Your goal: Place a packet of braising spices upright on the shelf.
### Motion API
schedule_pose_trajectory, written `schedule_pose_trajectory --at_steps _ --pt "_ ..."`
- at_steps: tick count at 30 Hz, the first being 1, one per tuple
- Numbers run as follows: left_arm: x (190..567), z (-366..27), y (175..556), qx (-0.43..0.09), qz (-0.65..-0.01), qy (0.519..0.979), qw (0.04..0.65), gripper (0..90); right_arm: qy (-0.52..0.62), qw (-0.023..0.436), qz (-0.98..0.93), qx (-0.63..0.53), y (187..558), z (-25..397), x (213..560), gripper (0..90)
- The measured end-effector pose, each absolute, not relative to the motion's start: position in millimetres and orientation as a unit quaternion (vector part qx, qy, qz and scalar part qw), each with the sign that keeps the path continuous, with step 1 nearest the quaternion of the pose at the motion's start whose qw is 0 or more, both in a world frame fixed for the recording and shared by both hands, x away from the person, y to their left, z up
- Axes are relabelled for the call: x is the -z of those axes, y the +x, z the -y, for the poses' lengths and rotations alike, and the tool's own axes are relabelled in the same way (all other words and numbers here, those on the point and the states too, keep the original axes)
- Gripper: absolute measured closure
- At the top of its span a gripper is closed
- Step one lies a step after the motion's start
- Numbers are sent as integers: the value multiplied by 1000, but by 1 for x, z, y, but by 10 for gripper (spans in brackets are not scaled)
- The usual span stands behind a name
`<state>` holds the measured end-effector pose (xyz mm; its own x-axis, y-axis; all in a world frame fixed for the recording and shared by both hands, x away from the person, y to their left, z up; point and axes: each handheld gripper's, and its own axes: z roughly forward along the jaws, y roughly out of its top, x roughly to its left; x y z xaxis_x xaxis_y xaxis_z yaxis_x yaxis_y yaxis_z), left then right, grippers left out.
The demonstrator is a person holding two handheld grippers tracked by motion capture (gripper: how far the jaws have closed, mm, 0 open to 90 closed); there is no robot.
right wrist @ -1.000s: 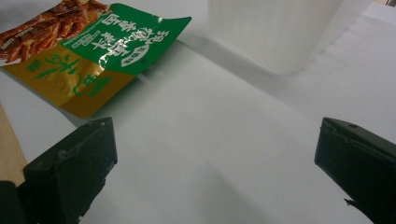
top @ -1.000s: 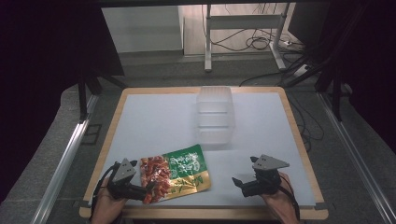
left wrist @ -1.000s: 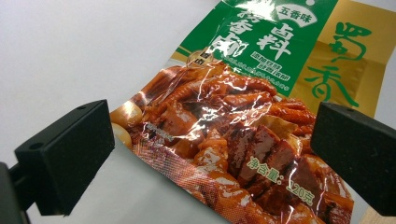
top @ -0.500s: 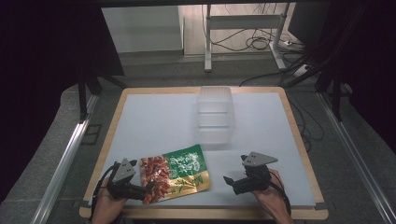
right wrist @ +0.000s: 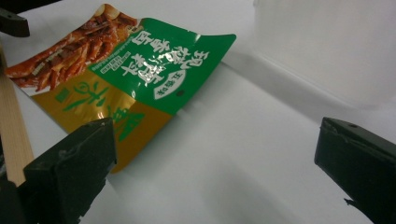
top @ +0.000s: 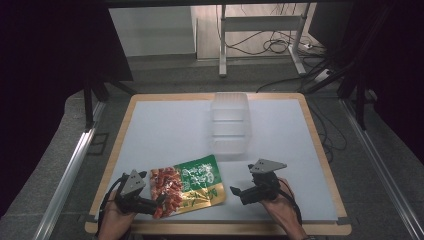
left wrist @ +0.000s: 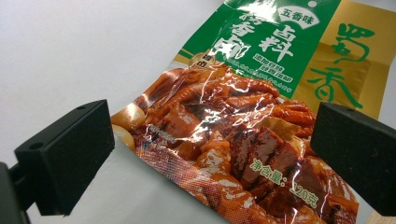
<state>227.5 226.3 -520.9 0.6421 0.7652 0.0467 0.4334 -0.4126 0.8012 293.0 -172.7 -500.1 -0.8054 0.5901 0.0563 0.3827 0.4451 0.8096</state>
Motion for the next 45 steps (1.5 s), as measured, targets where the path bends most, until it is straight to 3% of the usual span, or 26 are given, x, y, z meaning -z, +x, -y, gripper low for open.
schedule_pose_trajectory --at_steps 22,33,40,45 --pt "522 -225 228 -207 -366 819 390 0 281 55 -866 -409 308 123 518 15" --pt "522 -225 228 -208 -364 821 388 0 294 30 -875 -384 316 111 522 190" --pt "523 -225 228 -207 -364 821 388 0 291 20 -884 -366 320 103 529 209" --pt "522 -225 228 -208 -365 821 388 0 284 7 -883 -373 325 96 528 337"
